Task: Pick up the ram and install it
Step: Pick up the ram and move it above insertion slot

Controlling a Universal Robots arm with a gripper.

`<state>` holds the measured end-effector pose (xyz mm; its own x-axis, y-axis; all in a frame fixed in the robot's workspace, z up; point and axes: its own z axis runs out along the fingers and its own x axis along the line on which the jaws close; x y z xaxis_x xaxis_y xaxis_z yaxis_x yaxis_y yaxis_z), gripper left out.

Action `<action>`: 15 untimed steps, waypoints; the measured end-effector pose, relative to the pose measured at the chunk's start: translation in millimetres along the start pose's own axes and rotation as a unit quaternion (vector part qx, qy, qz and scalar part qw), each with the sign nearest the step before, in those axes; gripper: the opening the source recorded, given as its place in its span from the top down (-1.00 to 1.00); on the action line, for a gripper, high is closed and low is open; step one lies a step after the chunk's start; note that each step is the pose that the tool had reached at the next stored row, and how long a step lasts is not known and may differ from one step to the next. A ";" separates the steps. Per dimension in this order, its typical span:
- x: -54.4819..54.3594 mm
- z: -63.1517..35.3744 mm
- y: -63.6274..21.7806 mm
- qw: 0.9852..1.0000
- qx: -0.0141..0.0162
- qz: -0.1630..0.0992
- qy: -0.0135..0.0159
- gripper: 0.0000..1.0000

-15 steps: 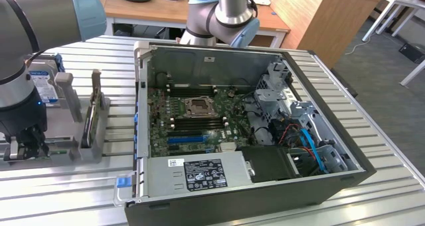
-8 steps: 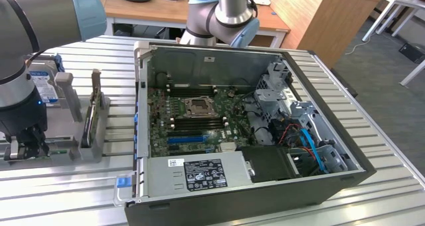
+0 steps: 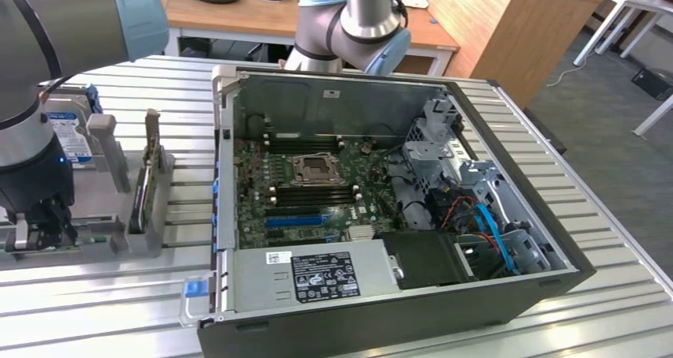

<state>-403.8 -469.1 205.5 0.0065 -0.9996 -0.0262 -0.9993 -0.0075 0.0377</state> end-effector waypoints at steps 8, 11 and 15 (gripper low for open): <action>-0.4 -15.4 -0.3 1.000 0.000 0.000 0.000 0.76; -0.6 -23.4 -0.1 1.000 0.000 0.000 0.000 0.76; -0.9 -35.1 0.4 1.000 0.000 0.001 0.000 0.76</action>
<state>-402.8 -469.1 240.6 0.0044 -0.9996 -0.0262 -0.9993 -0.0054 0.0377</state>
